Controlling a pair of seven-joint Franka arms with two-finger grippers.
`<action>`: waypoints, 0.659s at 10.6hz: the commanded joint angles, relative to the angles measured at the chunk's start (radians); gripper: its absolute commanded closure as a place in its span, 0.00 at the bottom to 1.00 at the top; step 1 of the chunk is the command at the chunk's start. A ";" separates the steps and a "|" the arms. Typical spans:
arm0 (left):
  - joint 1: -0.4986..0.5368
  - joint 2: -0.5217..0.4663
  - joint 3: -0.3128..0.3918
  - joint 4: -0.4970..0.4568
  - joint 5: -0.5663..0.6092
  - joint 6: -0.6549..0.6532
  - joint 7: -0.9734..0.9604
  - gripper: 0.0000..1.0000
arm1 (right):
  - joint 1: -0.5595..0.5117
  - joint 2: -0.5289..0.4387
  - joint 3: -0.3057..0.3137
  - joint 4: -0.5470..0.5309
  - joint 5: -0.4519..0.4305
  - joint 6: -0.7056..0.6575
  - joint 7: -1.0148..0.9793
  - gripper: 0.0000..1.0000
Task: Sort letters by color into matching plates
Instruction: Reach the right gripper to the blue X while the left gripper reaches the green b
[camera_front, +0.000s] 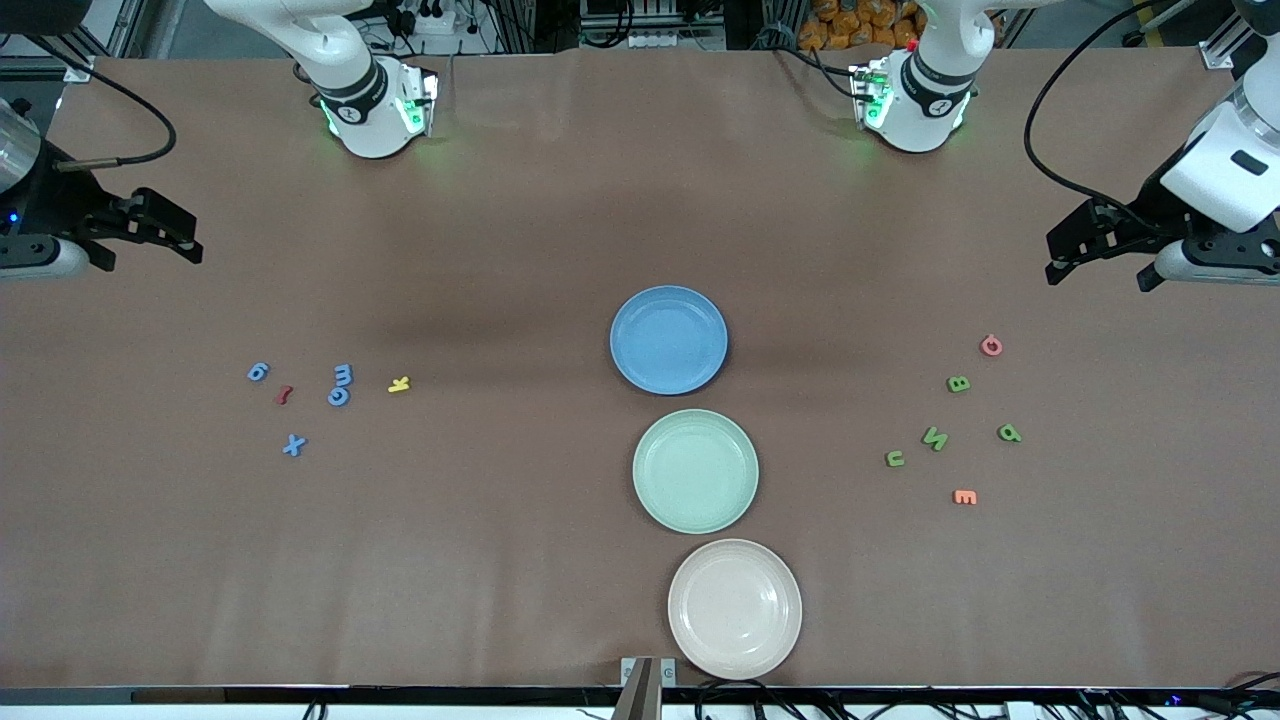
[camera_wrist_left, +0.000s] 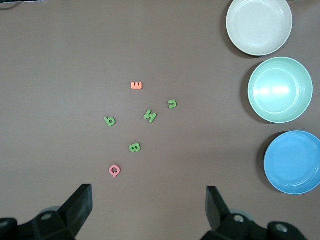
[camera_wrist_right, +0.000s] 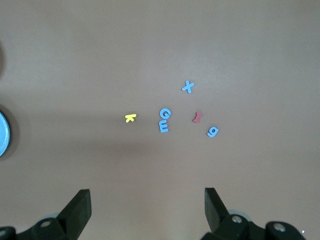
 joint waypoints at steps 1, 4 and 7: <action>0.008 -0.010 -0.004 -0.011 0.009 0.010 0.023 0.00 | -0.012 -0.006 0.009 -0.011 0.011 -0.006 -0.010 0.00; 0.013 -0.009 0.001 -0.016 0.010 0.008 0.038 0.00 | -0.012 0.002 0.009 -0.034 0.011 0.006 -0.013 0.00; 0.017 0.037 0.006 -0.022 0.009 -0.001 0.027 0.00 | -0.035 0.023 0.006 -0.165 0.008 0.177 -0.012 0.00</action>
